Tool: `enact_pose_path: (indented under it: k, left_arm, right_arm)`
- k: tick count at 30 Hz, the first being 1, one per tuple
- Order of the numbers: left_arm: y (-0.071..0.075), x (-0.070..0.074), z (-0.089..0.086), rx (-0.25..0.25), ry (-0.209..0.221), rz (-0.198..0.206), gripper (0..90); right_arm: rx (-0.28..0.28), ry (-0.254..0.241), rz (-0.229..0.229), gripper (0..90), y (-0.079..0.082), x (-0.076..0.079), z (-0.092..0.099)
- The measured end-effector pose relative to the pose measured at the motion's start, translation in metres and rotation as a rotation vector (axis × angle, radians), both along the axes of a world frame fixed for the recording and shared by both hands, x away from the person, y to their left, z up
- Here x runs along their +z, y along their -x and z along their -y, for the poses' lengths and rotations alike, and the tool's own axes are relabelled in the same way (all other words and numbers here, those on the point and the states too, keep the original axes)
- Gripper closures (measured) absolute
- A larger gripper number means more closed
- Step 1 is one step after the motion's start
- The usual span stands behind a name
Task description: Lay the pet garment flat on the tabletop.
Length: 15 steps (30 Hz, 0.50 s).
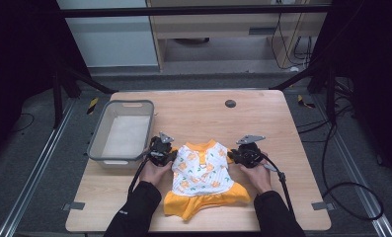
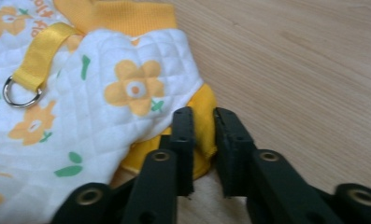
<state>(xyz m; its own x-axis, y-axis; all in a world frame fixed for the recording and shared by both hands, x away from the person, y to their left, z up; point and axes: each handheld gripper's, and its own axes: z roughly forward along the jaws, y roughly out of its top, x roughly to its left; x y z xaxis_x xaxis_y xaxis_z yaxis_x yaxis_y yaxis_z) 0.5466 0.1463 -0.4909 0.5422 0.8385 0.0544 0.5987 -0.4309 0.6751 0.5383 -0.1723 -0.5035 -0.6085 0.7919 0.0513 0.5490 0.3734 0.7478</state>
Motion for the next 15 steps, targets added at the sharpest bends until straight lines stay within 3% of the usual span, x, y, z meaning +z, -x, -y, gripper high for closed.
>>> enact_pose_path:
  k: [4,8,11,13,15]
  left_arm:
    - [0.003,0.001,0.007,-0.01,-0.038,0.008,84.5]
    - [0.003,0.002,0.004,-0.005,-0.008,-0.003,88.2]
    - [0.008,0.012,-0.003,0.0,0.03,0.049,88.8]
    - [0.013,0.029,-0.006,0.005,0.075,0.112,88.9]
    - [0.016,0.047,-0.007,0.001,0.091,0.17,88.9]
  right_arm:
    - [0.003,0.004,0.003,86.2,0.002,0.002,-0.002]
    - [0.007,-0.021,0.031,86.5,0.005,0.01,0.0]
    - [0.016,-0.036,0.08,86.6,0.01,0.023,0.002]
    - [0.019,-0.047,0.122,86.6,0.013,0.034,0.003]
    - [0.019,-0.063,0.175,86.6,0.016,0.046,0.003]
